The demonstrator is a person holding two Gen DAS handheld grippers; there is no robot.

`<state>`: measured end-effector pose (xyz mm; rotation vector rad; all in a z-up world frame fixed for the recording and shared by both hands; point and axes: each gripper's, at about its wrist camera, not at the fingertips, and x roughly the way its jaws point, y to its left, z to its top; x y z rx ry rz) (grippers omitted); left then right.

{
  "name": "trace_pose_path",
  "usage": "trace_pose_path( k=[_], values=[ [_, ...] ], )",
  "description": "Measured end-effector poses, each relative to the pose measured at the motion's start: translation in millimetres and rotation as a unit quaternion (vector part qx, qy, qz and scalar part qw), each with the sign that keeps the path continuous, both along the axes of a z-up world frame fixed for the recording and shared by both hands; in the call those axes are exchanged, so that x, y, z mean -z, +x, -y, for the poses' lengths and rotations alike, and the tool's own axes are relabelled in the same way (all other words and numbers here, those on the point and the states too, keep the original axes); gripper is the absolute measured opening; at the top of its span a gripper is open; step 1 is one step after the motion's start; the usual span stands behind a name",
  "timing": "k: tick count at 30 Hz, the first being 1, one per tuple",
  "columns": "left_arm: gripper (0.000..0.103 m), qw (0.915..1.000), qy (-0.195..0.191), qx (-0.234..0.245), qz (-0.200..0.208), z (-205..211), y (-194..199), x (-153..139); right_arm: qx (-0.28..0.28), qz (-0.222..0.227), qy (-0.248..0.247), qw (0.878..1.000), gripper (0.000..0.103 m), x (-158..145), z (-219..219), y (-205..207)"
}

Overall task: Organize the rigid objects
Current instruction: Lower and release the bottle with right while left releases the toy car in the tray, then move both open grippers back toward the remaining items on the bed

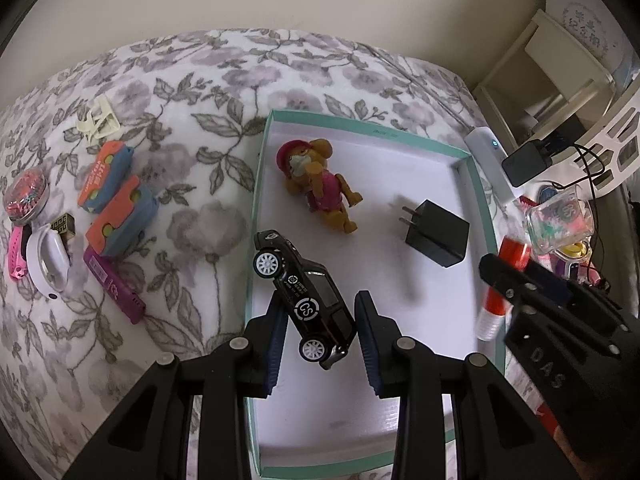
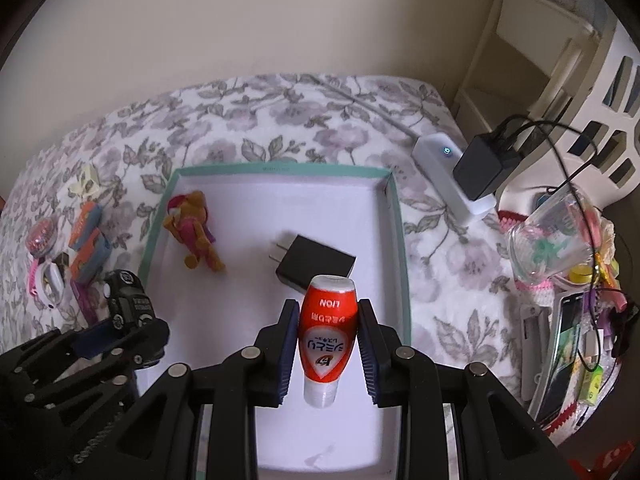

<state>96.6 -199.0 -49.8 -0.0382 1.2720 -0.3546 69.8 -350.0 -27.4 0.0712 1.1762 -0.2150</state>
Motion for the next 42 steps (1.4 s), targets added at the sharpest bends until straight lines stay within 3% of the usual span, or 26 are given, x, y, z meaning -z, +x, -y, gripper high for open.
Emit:
trace_pose_path(
  k=[11,23,24,26,27,28,42],
  values=[
    [0.036,0.9998,0.007,-0.003,-0.016,-3.4,2.4,9.4,-0.006,-0.027,0.000,1.000,0.031,22.1,-4.4,2.7],
    [0.036,0.9998,0.013,-0.007,-0.016,-6.0,4.2,12.2,-0.007,-0.022,-0.002,1.000,0.031,17.2,-6.7,2.8],
    [0.037,0.9998,0.012,-0.009,-0.016,-6.5,4.5,11.9,-0.007,-0.022,-0.003,1.000,0.031,16.1,-6.9,2.9],
    [0.048,0.9997,0.008,-0.013,-0.017,-8.1,5.1,11.0,-0.008,-0.019,-0.003,1.000,0.031,15.4,-6.8,2.4],
    [0.059,0.9997,0.008,-0.014,-0.017,-8.7,5.3,10.5,-0.007,-0.017,-0.003,1.000,0.031,13.3,-6.8,2.2],
    [0.062,0.9997,0.008,-0.016,-0.015,-9.1,5.3,9.7,-0.008,-0.015,-0.004,1.000,0.031,12.1,-6.8,2.7],
    [0.068,0.9976,0.034,-0.051,0.033,-27.7,10.2,-17.9,-0.001,0.032,-0.019,0.999,0.032,-21.5,-6.1,0.5]
  ],
)
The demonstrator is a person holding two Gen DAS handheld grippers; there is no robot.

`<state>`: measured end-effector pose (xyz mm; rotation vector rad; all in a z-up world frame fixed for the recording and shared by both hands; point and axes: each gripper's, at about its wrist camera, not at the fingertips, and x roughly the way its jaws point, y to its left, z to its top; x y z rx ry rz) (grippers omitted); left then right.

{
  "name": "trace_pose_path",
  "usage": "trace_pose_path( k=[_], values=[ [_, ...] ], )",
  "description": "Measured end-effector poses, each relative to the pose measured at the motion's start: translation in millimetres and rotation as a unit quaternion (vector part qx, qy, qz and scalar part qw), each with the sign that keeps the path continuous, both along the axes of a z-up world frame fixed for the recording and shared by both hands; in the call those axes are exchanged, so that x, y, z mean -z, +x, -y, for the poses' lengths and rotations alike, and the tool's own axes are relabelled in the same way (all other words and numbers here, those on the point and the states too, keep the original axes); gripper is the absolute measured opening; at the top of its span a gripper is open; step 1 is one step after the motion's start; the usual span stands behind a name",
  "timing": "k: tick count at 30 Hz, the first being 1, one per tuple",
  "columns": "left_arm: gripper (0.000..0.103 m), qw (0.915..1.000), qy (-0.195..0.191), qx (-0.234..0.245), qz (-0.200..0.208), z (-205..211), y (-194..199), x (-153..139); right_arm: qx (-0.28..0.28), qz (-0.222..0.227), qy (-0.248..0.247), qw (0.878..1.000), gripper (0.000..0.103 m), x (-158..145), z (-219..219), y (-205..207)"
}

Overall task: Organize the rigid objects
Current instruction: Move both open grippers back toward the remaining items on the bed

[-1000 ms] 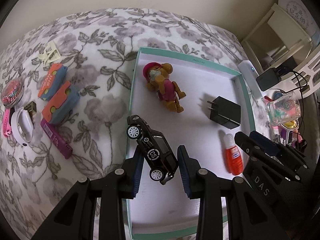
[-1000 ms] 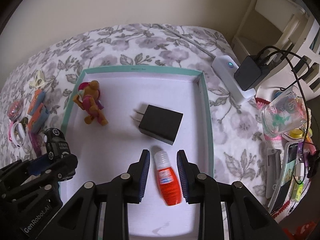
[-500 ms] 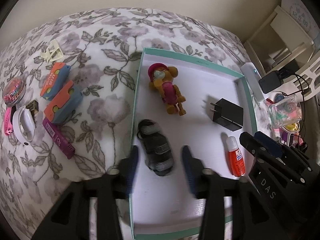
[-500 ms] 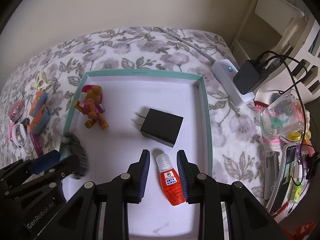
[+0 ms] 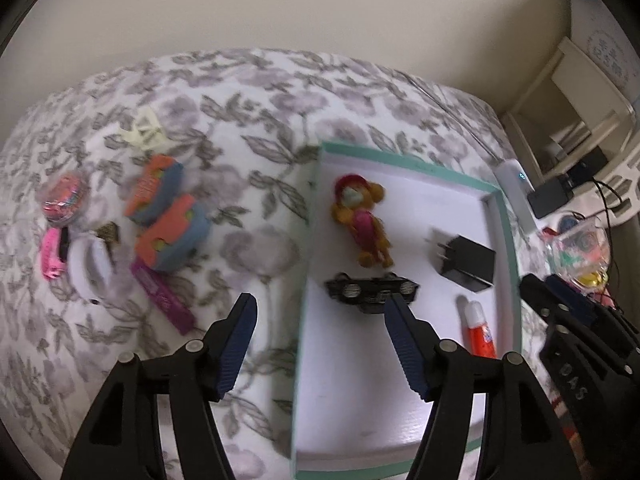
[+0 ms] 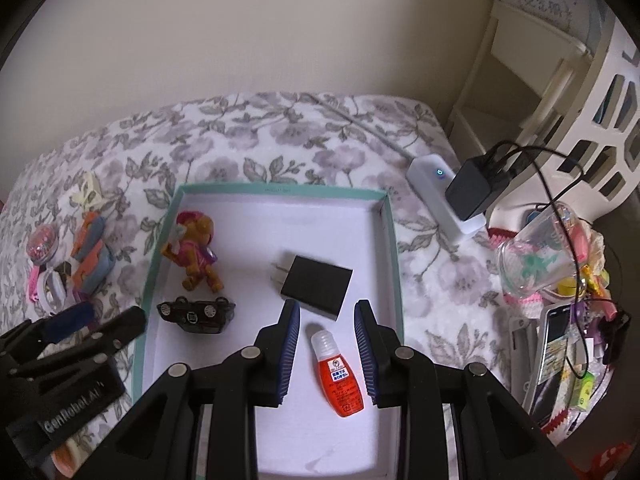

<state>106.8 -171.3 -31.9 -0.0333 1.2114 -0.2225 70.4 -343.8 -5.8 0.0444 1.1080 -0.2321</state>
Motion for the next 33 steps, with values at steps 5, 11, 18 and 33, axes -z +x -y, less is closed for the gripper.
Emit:
trace_pose_path(
  k=[5,11,18,33],
  values=[
    [0.090,0.9993,0.013,-0.031,0.014,-17.8,5.5,-5.9,0.004,0.011,-0.005,1.000,0.045,-4.2,0.1,-0.2],
    [0.091,0.9979,0.015,-0.058,0.025,-34.5,9.9,-11.5,0.006,0.021,-0.001,1.000,0.067,-5.2,-0.2,-0.4],
    [0.091,0.9964,0.015,-0.081,0.018,-49.5,12.6,-10.8,0.000,0.026,-0.004,1.000,0.078,-2.9,-4.8,0.2],
    [0.091,0.9941,0.036,-0.102,-0.006,-71.0,13.1,-1.1,-0.028,0.017,0.000,0.999,0.103,6.8,-28.1,2.7]
  ],
)
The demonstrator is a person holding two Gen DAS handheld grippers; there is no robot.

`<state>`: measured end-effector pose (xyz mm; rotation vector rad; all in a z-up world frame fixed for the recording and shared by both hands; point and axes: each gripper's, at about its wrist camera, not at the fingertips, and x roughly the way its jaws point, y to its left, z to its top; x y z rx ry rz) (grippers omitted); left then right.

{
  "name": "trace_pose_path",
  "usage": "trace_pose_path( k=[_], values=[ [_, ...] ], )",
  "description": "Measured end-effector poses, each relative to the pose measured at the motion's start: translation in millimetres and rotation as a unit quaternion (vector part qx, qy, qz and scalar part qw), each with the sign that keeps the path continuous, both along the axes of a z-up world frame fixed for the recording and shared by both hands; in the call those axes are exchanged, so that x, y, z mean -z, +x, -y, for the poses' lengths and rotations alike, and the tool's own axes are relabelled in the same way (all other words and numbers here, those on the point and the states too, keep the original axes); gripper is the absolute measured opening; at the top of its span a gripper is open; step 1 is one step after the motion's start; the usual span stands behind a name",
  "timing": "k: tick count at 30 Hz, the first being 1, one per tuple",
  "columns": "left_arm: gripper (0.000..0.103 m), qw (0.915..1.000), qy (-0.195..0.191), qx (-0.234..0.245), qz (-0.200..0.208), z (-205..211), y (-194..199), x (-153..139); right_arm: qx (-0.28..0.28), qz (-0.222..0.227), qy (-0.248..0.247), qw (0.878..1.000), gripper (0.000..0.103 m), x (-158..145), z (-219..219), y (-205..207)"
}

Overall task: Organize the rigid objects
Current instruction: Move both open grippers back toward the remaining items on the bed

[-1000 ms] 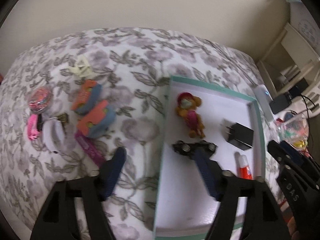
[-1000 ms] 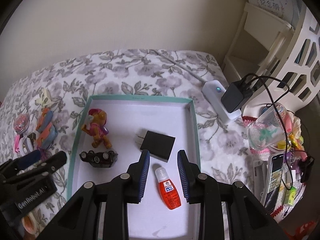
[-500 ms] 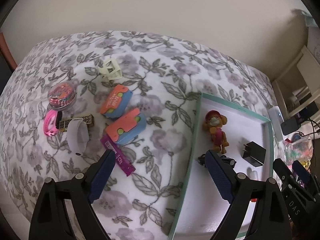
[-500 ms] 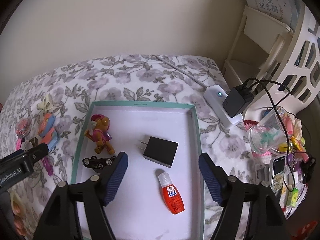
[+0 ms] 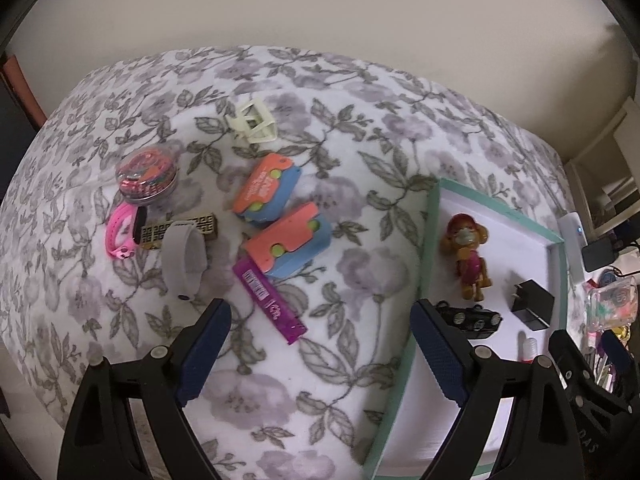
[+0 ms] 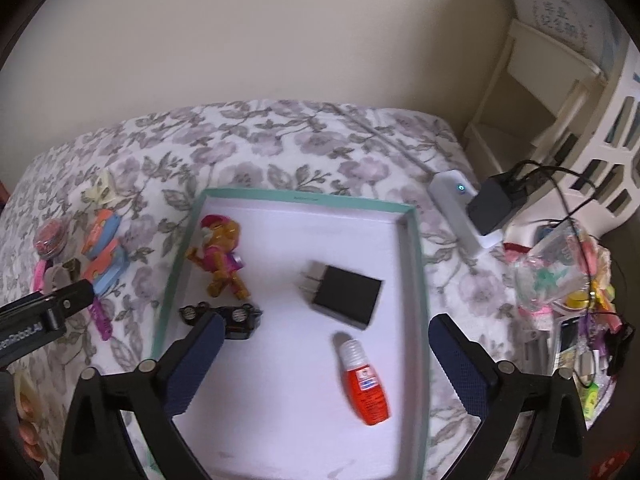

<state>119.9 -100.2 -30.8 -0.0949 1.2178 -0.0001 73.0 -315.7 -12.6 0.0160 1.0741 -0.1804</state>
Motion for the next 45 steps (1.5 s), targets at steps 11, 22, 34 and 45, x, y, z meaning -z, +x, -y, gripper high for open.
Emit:
trace_pose_path(
  k=[11,22,34,45],
  values=[
    [0.091,0.9994,-0.004,-0.031,-0.013,-29.4,8.4,4.4,-0.010,0.024,0.026,0.999,0.103,-11.3,-10.2,-5.6],
    [0.091,0.9899,0.000,-0.142,0.002,-124.4,20.3,-10.5,-0.059,0.088,0.088,0.990,0.103,-35.7,-46.4,6.0],
    [0.091,0.9775,-0.034,-0.208,-0.008,-187.0,9.8,0.2,-0.118,0.064,0.110,0.985,0.103,-13.4,-107.0,16.9],
    [0.091,0.9772,-0.078,-0.194,-0.035,-187.6,22.1,21.7,-0.178,0.045,0.094,0.979,0.103,13.9,-162.3,27.8]
  ],
)
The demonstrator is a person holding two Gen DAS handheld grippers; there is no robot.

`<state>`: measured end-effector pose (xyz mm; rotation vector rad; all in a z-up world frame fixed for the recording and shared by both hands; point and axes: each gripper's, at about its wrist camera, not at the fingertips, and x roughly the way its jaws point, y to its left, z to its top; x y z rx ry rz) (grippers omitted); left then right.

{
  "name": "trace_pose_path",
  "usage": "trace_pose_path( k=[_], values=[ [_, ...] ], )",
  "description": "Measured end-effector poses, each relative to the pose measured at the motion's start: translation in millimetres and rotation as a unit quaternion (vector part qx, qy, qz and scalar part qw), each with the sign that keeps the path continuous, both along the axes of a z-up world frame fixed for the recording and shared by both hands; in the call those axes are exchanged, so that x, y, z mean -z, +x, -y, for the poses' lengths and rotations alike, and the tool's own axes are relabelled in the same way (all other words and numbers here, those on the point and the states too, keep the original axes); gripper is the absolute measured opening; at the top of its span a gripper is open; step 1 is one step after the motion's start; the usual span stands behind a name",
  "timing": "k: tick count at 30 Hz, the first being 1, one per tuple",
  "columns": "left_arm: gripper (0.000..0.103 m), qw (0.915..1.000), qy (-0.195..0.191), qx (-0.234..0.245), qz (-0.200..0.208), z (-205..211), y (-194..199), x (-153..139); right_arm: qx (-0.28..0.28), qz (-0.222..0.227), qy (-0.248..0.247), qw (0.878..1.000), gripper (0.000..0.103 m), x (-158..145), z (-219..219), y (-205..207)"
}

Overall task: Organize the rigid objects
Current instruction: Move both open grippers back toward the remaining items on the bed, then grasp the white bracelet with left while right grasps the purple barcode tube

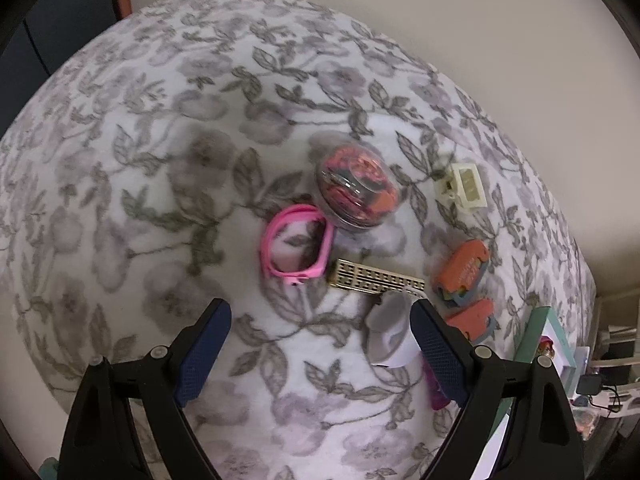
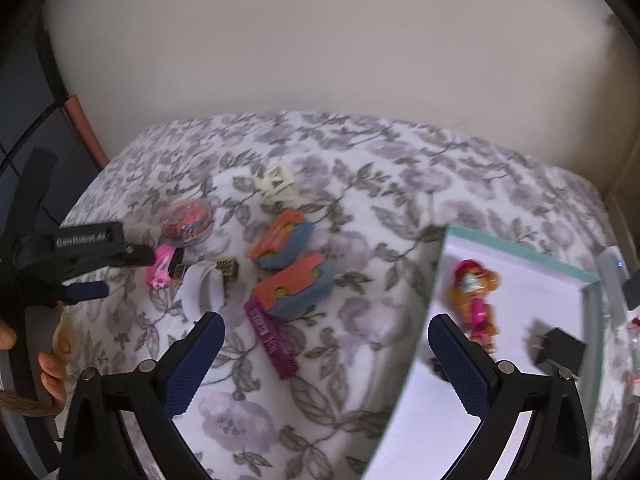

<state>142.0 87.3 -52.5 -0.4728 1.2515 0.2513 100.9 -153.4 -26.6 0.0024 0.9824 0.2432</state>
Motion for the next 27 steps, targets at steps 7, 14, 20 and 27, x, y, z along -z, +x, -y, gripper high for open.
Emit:
trace_pose_path(
  k=[7,14,20,27],
  values=[
    [0.091,0.9993,-0.011,0.034,-0.013,19.2,12.2,13.2,-0.017,-0.029,-0.023,0.999,0.098,36.7,-18.5,10.0],
    [0.091,0.9976,-0.009,0.064,-0.025,36.5,20.4,23.6,-0.037,-0.045,-0.038,0.998,0.087,58.5,-31.0,12.9],
    [0.091,0.9963,0.009,0.078,-0.035,44.9,24.4,30.4,-0.046,-0.052,-0.055,0.996,0.081,71.9,-42.6,15.5],
    [0.086,0.9945,0.026,0.088,-0.050,57.4,30.5,43.0,-0.050,-0.047,-0.080,0.994,0.070,85.2,-61.1,11.4]
  ],
)
